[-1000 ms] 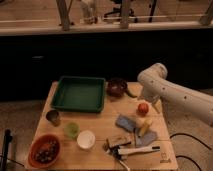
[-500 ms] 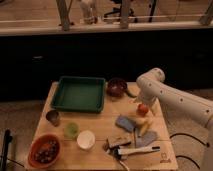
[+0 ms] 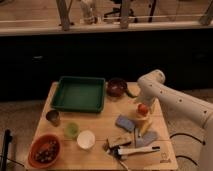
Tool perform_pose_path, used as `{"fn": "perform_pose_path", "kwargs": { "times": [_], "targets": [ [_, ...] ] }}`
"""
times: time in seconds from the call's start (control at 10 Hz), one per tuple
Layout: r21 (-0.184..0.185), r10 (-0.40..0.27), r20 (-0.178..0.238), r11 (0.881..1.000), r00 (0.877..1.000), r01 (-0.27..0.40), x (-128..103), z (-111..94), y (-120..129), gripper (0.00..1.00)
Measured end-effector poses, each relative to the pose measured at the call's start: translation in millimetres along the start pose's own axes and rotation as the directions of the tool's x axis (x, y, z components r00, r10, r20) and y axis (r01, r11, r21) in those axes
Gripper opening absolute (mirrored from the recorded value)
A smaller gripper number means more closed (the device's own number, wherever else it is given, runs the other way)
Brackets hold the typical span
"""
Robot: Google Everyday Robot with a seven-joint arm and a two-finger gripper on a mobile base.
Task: Place apple in paper cup
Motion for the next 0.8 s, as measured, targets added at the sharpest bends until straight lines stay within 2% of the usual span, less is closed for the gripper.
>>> {"fn": "perform_pose_path", "kwargs": {
  "times": [0.1, 0.2, 0.5, 0.6, 0.8],
  "targets": [
    [0.000, -0.005, 0.000, 1.000, 1.000, 0.005, 2.4, 1.5, 0.3, 0.44],
    [0.000, -0.016, 0.002, 1.000, 1.000, 0.016, 5.1, 3.6, 0.9, 0.29],
    [0.001, -0.044, 0.008, 0.999, 0.999, 0.044, 4.9, 5.2, -5.0, 0.03],
    [0.000, -0.042, 0.008, 0.999, 0.999, 0.042, 5.3, 5.3, -3.8, 0.00],
    [0.004, -0.044, 0.006, 0.999, 0.999, 0.044, 5.2, 5.1, -5.9, 0.00]
  ]
}}
